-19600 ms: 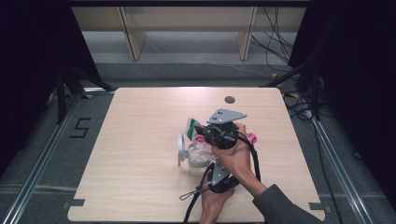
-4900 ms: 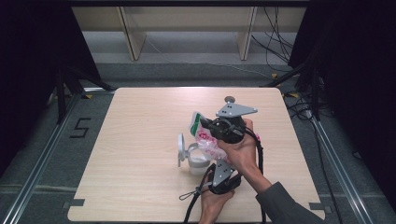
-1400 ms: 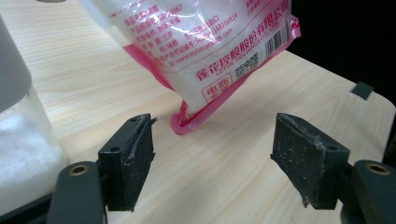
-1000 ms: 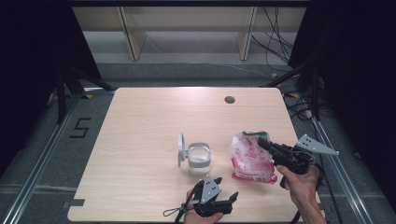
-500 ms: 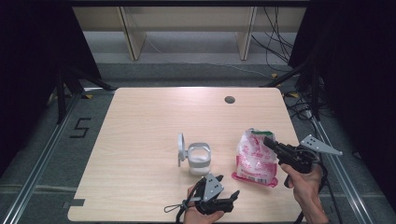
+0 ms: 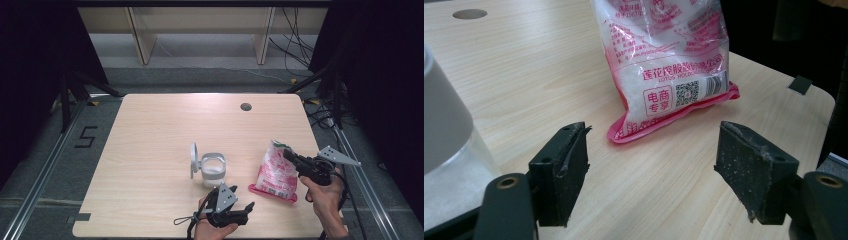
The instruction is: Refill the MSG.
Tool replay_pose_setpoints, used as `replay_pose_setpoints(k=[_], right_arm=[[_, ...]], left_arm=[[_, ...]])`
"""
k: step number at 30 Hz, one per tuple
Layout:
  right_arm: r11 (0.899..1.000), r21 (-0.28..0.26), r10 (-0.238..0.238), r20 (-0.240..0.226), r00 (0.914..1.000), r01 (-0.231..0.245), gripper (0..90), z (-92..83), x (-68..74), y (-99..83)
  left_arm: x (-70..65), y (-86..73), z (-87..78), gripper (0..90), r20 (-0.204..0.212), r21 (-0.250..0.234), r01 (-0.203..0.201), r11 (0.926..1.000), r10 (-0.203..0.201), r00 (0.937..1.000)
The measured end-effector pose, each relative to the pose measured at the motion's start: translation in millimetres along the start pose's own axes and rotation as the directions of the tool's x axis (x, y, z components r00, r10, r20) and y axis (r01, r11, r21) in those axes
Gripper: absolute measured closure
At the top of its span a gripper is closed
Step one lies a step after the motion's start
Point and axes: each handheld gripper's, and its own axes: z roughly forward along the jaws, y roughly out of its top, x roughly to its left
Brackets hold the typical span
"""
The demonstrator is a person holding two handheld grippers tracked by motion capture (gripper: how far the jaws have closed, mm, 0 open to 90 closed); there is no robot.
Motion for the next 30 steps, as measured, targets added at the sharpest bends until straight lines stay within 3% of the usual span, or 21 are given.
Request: replay_pose_setpoints(k=[1, 2, 7, 11, 12, 16, 17, 20, 21, 23, 26, 27, 29, 30], right_arm=[[1.000, -0.004, -0.015, 0.016, 0.9998, 0.015, 90.0, 0.4, -2.7, -1.1], [1.000, 0.007, 0.023, 0.016, 0.9996, -0.023, 90.0, 0.1, -2.0, -2.2], [0.999, 0.017, 0.044, 0.033, 0.9985, -0.045, 89.8, 2.5, -9.4, -8.5], [0.999, 0.029, 0.033, 0.061, 0.9976, -0.035, 89.8, 3.2, -13.0, -10.3], [0.997, 0.030, 0.067, 0.054, 0.9963, -0.068, 89.7, 3.2, -11.2, -10.8], [0.999, 0.026, 0.027, 0.072, 0.9971, -0.028, 89.0, 4.1, -17.1, -12.4], [0.997, 0.014, 0.072, 0.063, 0.9954, -0.073, 88.8, 4.0, -15.5, -13.6], [0.997, 0.011, 0.074, 0.073, 0.9946, -0.075, 88.5, 3.9, -16.6, -14.6], [0.999, 0.006, 0.050, 0.075, 0.9959, -0.051, 88.3, 4.4, -18.7, -14.8], [0.997, 0.009, 0.076, 0.081, 0.9938, -0.077, 87.1, 4.1, -18.8, -16.2], [0.998, 0.002, 0.069, 0.086, 0.9938, -0.070, 85.9, 3.5, -20.6, -16.8], [0.999, 0.014, 0.049, 0.107, 0.9931, -0.051, 84.5, 1.7, -22.6, -17.4], [0.998, 0.009, 0.068, 0.099, 0.9928, -0.069, 84.4, 2.3, -22.5, -18.4], [0.997, 0.018, 0.067, 0.117, 0.9909, -0.069, 84.6, 1.7, -24.1, -19.3]], left_arm=[[0.3, 0.5, -0.7, 28.3, 0.004, 0.009, -0.005, 0.9999, 0.005, 1.0000], [0.5, 0.3, -0.2, 28.3, 0.017, 0.001, 0.001, 1.0000, -0.001, 0.9999], [2.6, 0.2, -2.9, 28.3, 0.011, 0.011, -0.002, 0.9999, 0.002, 0.9999], [4.2, -1.4, -4.4, 28.3, 0.008, 0.014, 0.000, 0.9999, 0.000, 1.0000], [4.4, -1.9, -4.7, 28.3, 0.008, 0.014, 0.003, 0.9999, -0.003, 1.0000], [6.0, -3.5, -6.8, 28.4, 0.006, 0.010, 0.010, 0.9999, -0.010, 0.9999], [6.6, -3.8, -8.1, 28.4, 0.002, 0.013, 0.012, 0.9999, -0.012, 0.9999], [9.4, -5.0, -10.4, 28.8, 0.000, 0.005, 0.014, 0.9999, -0.014, 0.9999], [10.4, -5.6, -11.4, 29.7, -0.002, 0.003, 0.014, 0.9999, -0.014, 0.9999], [11.8, -6.3, -13.6, 29.8, -0.007, 0.003, 0.016, 0.9999, -0.016, 0.9998], [14.1, -8.1, -16.4, 29.7, -0.013, 0.011, 0.016, 0.9998, -0.015, 0.9998], [15.0, -8.9, -16.9, 29.7, -0.014, 0.009, 0.018, 0.9998, -0.018, 0.9997], [16.6, -9.9, -18.7, 29.7, -0.013, 0.009, 0.028, 0.9996, -0.027, 0.9995], [17.7, -10.2, -19.6, 29.7, -0.023, 0.012, 0.025, 0.9996, -0.024, 0.9995]])
